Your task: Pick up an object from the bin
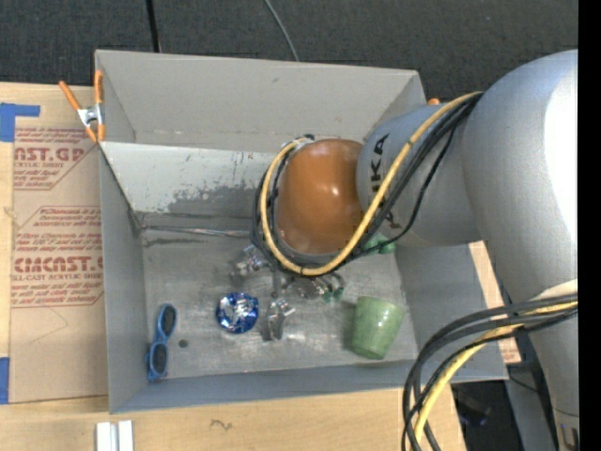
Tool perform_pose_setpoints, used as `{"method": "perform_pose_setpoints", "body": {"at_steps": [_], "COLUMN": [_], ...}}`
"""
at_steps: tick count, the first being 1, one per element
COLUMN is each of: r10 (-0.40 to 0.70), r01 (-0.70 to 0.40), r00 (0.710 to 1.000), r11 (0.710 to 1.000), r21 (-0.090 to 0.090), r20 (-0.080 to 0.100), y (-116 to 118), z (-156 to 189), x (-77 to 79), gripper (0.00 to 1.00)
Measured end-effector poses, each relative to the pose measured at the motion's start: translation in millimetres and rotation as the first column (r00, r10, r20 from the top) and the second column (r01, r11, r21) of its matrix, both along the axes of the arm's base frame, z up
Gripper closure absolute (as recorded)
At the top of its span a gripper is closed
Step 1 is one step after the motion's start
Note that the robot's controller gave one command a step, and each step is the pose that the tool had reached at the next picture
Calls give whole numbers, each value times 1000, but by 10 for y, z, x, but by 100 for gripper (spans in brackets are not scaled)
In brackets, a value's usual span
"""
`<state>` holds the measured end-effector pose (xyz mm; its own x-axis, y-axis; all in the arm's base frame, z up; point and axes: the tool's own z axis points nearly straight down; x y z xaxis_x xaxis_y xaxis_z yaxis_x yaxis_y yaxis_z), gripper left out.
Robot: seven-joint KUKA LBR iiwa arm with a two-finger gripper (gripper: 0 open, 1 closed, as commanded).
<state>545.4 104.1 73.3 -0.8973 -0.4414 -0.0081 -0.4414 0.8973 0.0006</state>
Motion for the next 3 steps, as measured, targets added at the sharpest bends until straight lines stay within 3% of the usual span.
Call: {"method": "perform_pose_setpoints", "body": {"at_steps": [1,2,3], "r10": [70,67,299], "r01": [-70,-67,-299], "r00": [998,998,954], "r11": [998,998,954], "r21": [-2,-1,-3], "r20": [1,-2,1], "y": [403,394,450], "z": [-7,1,1669], "x": [-287,-284,-346], "gripper": [0,100,100]}}
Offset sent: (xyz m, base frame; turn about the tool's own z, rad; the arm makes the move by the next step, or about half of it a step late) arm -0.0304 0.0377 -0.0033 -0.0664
